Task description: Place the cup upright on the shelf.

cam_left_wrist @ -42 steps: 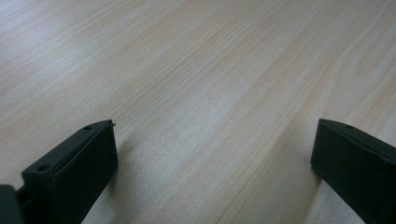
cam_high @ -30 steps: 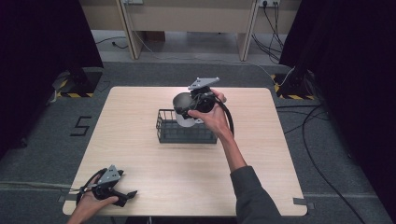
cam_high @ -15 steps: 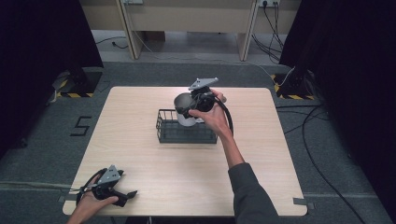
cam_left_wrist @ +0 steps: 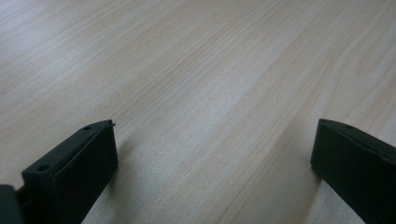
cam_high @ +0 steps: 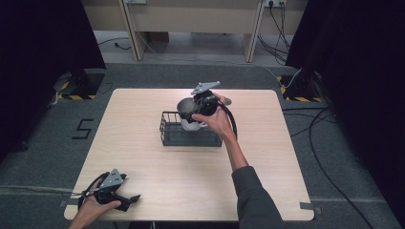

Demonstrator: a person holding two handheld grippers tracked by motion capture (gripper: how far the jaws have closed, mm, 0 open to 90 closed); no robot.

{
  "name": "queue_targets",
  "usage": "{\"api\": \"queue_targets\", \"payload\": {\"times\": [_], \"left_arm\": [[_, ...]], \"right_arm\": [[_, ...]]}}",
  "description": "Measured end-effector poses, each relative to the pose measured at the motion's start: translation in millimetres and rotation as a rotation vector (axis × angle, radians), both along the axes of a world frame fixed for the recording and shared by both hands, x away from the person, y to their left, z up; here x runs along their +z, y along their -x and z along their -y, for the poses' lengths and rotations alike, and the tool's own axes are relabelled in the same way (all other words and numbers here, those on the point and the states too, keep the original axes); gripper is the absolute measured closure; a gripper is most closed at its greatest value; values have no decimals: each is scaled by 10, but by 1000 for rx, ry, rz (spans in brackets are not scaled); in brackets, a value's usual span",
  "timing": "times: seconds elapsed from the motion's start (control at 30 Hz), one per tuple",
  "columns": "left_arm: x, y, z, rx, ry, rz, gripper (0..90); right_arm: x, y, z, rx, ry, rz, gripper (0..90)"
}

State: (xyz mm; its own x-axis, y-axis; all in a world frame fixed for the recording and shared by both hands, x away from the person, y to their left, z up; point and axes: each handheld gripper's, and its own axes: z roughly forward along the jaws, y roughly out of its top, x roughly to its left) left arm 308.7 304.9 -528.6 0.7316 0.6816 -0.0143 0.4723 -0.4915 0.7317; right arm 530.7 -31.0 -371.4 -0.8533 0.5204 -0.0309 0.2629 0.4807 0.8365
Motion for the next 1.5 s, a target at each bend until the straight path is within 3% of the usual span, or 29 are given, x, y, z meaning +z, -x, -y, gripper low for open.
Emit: {"api": "queue_targets", "payload": {"times": [0.33,1.1,1.5], "left_arm": [[0,0,0,0,1,-1,0],[0,-2,0,-2,1,-2,0],[0,-2,0,-2,1,-1,0]], "right_arm": [[-157,-21,17,5,5,-18,60],[-330,-66,34,5,-1,-49,57],[-334,-67,39,-10,-7,-51,55]]}}
